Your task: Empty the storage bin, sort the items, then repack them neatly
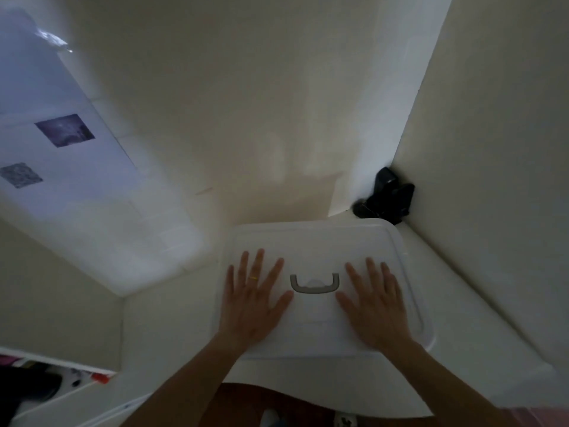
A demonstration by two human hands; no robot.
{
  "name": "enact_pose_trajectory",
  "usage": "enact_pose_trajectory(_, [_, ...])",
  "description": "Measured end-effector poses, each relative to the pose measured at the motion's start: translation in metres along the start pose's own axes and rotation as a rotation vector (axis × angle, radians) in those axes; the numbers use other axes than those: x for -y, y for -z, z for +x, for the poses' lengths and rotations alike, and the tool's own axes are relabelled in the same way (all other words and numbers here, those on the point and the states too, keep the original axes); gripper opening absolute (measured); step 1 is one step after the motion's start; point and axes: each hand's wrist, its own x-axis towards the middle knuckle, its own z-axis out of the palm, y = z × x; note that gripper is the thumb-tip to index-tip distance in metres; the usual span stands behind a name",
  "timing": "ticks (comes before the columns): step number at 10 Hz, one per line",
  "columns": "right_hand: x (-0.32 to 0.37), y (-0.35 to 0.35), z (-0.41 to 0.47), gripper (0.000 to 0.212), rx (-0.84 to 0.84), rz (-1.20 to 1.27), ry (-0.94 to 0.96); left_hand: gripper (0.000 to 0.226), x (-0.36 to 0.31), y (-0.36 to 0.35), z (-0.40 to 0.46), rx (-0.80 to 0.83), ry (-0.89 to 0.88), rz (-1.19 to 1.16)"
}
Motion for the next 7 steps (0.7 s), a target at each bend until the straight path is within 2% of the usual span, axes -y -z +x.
enact_pose_trajectory(1, [0.003, -0.009, -0.002, 0.071, 0.015, -0.022, -0.019, 0.069, -0.002, -0.015, -0.004, 0.087, 0.010, -0.010])
enact_pose_trajectory(5, [0.009, -0.003, -0.003, 0.069, 0.026, 0.023, -0.052, 0.069, -0.001, -0.021, -0.007, 0.072, 0.032, -0.001])
enact_pose_trajectory(6, [0.026, 0.018, 0.004, 0.063, -0.041, 0.239, -0.136, 0.069, 0.000, -0.020, -0.008, 0.079, 0.022, -0.013])
enact_pose_trajectory(7, [0.051, 0.072, 0.006, 0.048, -0.302, 0.722, -0.161, 0.069, -0.002, -0.019, -0.009, 0.083, 0.019, -0.037])
